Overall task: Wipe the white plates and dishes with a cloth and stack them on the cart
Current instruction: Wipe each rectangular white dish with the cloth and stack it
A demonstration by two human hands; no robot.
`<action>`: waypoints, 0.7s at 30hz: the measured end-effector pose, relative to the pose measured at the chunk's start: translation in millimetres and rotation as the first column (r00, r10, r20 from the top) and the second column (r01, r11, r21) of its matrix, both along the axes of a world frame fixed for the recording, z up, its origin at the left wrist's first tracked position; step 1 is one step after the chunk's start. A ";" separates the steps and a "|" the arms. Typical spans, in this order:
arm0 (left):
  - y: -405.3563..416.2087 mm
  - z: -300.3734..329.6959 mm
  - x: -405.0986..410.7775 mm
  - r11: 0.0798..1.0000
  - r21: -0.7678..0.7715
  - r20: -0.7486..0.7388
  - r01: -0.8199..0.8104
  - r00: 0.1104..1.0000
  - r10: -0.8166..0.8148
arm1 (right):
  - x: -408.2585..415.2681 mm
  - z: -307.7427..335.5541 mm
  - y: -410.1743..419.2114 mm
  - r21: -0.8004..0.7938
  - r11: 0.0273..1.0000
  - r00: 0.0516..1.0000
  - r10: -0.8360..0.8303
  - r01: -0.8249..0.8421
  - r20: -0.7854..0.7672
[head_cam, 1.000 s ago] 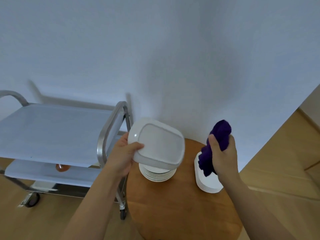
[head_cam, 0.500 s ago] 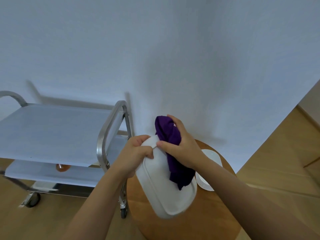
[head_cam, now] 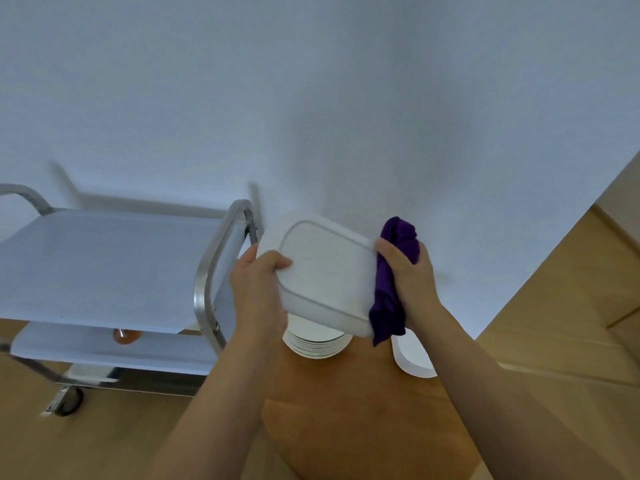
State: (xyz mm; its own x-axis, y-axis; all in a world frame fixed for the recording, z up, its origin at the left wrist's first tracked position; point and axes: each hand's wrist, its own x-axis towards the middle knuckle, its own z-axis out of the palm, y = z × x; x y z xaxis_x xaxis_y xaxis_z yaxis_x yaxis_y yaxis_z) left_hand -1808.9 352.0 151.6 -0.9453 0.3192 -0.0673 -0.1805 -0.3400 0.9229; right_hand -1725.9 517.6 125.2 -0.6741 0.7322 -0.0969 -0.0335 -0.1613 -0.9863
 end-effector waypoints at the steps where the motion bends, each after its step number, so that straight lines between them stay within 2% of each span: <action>1: 0.7 -1.4 3.8 1.000 0.000 -0.025 0.028 0.999 -0.028 | 0.0 2.7 3.8 -0.013 1.000 1.000 0.001 -0.001 0.011; 3: -7.3 -1.3 -0.2 0.958 0.124 0.002 0.257 0.966 -0.260 | 4.1 15.3 16.0 0.001 0.995 0.995 0.095 -0.095 0.020; 4: -15.2 4.5 -6.0 0.894 0.198 0.055 0.402 0.906 -0.419 | 7.4 24.0 23.5 0.054 0.985 0.986 0.164 -0.166 0.031; 6: -27.8 7.9 -19.2 0.745 0.166 0.159 0.646 0.728 -0.667 | 12.3 43.7 36.3 0.230 0.928 0.955 0.275 -0.295 0.114; 8: -27.4 6.2 -20.2 0.671 0.098 0.258 0.735 0.632 -0.731 | 11.3 60.0 42.2 0.378 0.851 0.930 0.310 -0.365 0.200; 10: -20.8 2.1 -13.8 0.688 0.047 0.330 0.725 0.639 -0.695 | 7.3 65.2 41.3 0.467 0.792 0.918 0.309 -0.392 0.248; 13: -14.1 -5.0 -7.5 0.729 0.076 0.313 0.680 0.678 -0.665 | 4.0 60.2 36.6 0.537 0.775 0.941 0.237 -0.332 0.240; 17: -14.6 -1.9 -7.9 0.766 0.157 0.255 0.624 0.723 -0.642 | 5.2 44.9 34.1 0.466 0.861 0.978 0.153 -0.203 0.143; 19: -10.2 -2.9 -5.1 0.797 0.205 0.229 0.568 0.764 -0.603 | 3.8 34.5 28.8 0.384 0.919 0.994 0.056 -0.088 0.093; 21: -2.3 -5.7 2.6 0.836 0.201 0.222 0.510 0.808 -0.546 | 0.9 24.7 19.4 0.374 0.927 0.995 -0.060 0.028 0.075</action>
State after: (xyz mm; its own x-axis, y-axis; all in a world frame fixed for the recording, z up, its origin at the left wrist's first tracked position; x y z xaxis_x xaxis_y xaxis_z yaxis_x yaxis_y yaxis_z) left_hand -1806.4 349.6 145.9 -0.5807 0.7867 -0.2095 -0.5917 -0.2311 0.7723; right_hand -1725.1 537.0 149.9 -0.6415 0.7554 0.1337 0.0525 0.2171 -0.9747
